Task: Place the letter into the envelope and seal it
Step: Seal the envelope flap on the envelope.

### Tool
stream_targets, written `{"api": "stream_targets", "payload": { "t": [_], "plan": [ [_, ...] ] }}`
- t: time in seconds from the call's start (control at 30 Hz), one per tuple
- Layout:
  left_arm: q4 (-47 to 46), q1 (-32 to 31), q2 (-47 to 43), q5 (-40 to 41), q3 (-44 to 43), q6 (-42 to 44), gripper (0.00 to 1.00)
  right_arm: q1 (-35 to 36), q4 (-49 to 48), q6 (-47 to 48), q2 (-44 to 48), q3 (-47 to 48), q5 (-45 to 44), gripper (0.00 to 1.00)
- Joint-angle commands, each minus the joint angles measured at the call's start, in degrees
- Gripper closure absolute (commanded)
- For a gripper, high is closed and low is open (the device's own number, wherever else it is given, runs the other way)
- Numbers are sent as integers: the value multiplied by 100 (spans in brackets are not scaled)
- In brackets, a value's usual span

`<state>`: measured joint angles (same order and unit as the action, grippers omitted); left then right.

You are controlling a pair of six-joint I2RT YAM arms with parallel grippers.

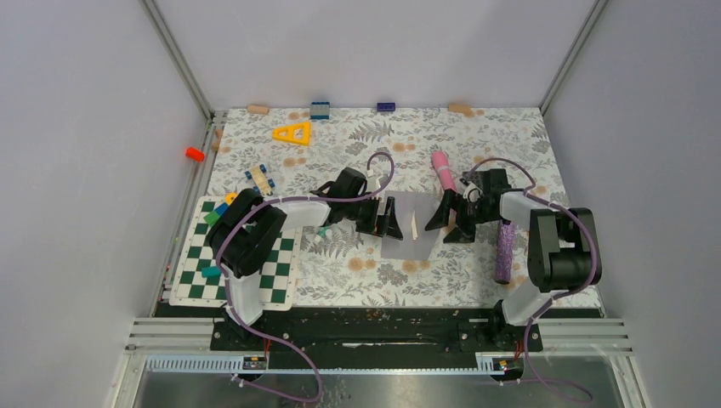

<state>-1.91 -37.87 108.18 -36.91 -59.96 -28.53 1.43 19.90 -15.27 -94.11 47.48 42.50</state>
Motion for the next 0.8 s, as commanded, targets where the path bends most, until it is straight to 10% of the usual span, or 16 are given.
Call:
{"api": "stream_targets", "payload": {
  "t": [0.0, 0.77],
  "plan": [
    [-206, -33, 90, 25, 20, -20, 8, -6, -214, -161, -251, -74, -84, 10],
    [48, -147, 237, 77, -196, 111, 14, 94, -1102, -744, -394, 80, 322, 16]
  ]
}}
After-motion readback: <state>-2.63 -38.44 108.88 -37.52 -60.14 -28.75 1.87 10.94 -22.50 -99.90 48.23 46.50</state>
